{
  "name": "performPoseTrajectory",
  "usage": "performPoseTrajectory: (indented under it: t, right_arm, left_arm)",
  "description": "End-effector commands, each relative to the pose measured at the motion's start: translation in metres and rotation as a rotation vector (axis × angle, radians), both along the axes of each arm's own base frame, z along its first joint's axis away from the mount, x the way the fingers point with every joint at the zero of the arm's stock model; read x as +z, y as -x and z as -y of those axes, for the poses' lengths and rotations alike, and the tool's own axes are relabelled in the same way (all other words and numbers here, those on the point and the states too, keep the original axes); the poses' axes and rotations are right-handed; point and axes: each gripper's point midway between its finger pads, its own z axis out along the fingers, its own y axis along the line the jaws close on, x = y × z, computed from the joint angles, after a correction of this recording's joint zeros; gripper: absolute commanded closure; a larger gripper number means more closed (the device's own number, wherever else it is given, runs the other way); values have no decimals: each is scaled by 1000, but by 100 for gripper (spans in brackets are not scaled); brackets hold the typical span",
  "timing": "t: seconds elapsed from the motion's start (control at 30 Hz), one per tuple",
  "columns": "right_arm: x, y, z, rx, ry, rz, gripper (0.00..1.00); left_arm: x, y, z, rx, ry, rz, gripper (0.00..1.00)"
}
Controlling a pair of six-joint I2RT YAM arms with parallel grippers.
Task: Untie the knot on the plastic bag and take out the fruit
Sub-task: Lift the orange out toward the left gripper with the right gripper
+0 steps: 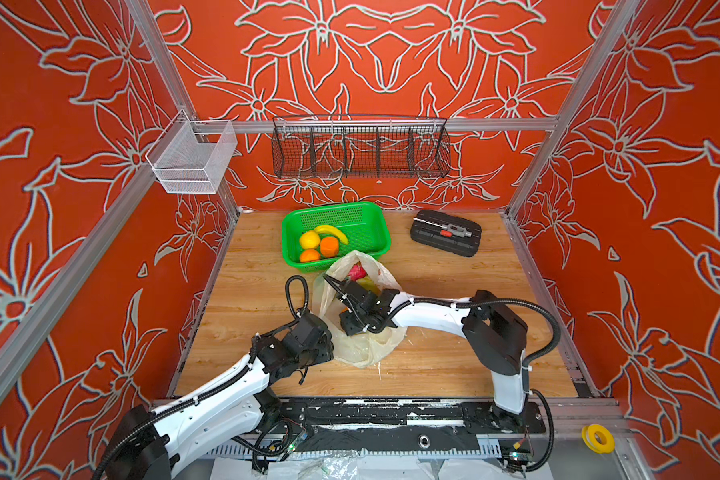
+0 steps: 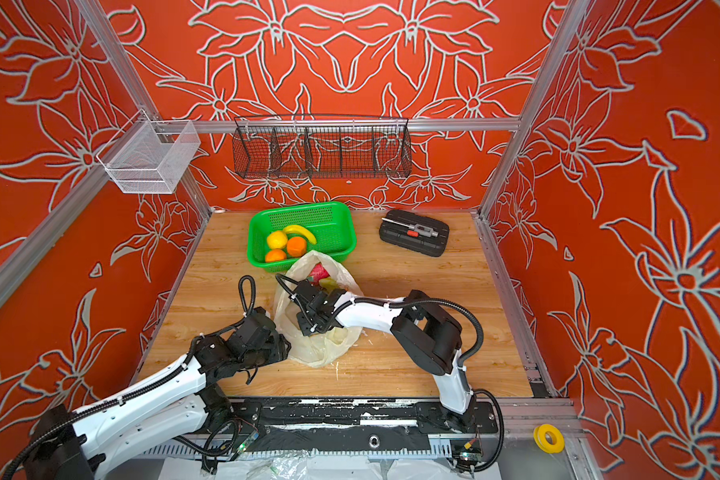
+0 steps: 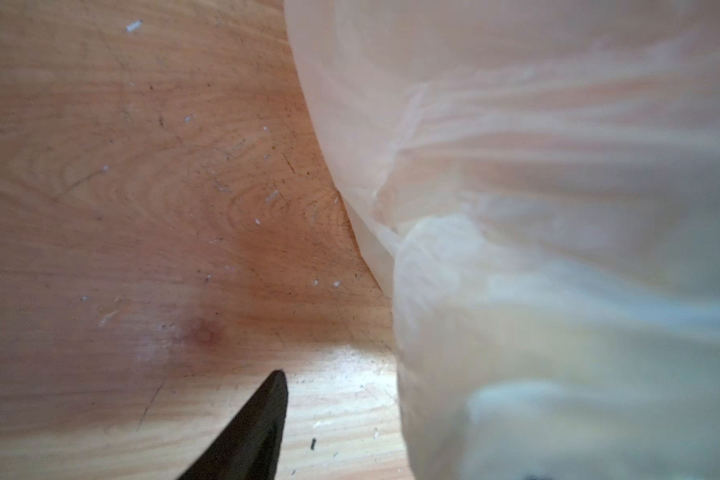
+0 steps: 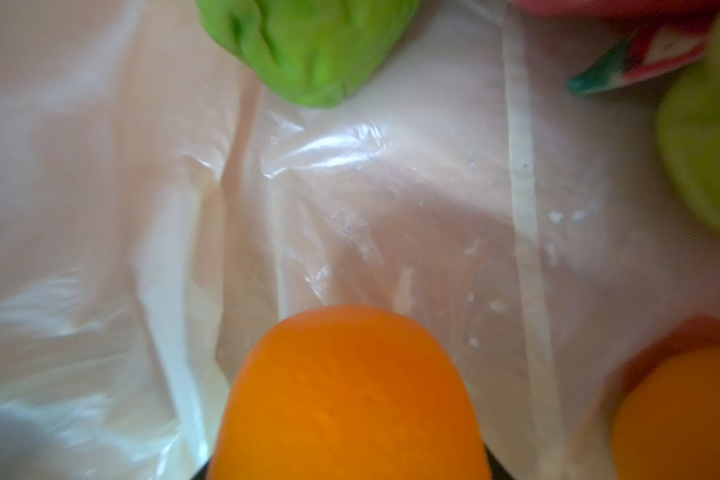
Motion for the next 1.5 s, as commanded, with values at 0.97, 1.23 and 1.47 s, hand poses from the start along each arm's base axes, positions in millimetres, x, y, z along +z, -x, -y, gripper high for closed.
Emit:
performPoseTrajectory:
  t: [0.97,1.23,1.47]
  right_arm:
    - [180,-18,95,-282,-724,36,53]
    - [181,-14,109,-290,-813,-30,53]
    - [191,-4,109,-239,-854,-38,54]
  left_arm:
    - [238,-44,63,-506,66,1010,17]
    - [247,-33,102,-880,-108,1289,12]
    - [243,-24,129,-1142,-184,1400,11]
